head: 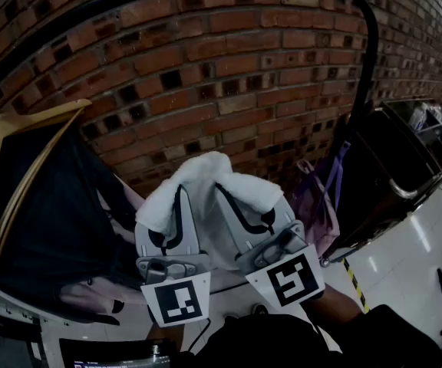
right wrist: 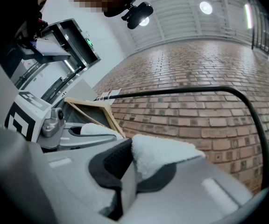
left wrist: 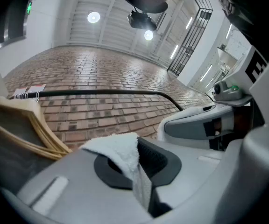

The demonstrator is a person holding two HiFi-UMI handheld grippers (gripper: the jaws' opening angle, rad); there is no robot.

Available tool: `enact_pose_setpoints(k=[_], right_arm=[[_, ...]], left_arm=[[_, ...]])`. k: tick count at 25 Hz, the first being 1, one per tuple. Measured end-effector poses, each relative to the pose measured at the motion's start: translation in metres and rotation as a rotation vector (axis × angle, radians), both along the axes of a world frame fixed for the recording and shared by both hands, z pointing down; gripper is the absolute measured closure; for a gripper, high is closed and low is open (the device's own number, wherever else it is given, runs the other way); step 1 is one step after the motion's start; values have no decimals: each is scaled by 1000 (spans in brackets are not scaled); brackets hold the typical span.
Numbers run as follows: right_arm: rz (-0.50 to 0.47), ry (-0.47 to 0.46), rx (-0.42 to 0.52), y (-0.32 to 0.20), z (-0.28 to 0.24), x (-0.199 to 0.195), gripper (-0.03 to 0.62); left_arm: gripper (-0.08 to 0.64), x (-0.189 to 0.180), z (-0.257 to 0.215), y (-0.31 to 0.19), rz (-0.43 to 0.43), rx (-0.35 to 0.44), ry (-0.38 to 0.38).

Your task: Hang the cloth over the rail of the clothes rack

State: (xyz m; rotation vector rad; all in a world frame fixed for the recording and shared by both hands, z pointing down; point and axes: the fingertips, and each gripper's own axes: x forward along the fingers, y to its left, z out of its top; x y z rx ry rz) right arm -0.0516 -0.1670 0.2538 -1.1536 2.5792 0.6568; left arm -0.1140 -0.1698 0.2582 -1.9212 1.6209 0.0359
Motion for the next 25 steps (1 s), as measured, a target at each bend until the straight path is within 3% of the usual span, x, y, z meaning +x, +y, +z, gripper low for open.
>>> enact_pose_setpoints(k=[5,12,15,17,20,23,25], right_arm=[[-3,51,109,17,-58,5,577],[22,92,436,34,-169,17,577],[30,112,553,43,-215,18,577],[36,141,642,46,-248,16,577],[86,198,786,40,-306,13,577],[182,193,681,-6,-367,13,577],[240,275,742,-29,-418,0,577]], left_arm=[[540,3,-64,18,19,72,-54],[540,4,-185,37,38,315,-171],[540,9,-234,45,26,414,-251],[540,16,-267,48,6,487,-343],[540,17,-325,42,-67,564,-469],[540,-14,-390,9,-234,482,-411],[540,-25,-446,-8,-336,538,-422]])
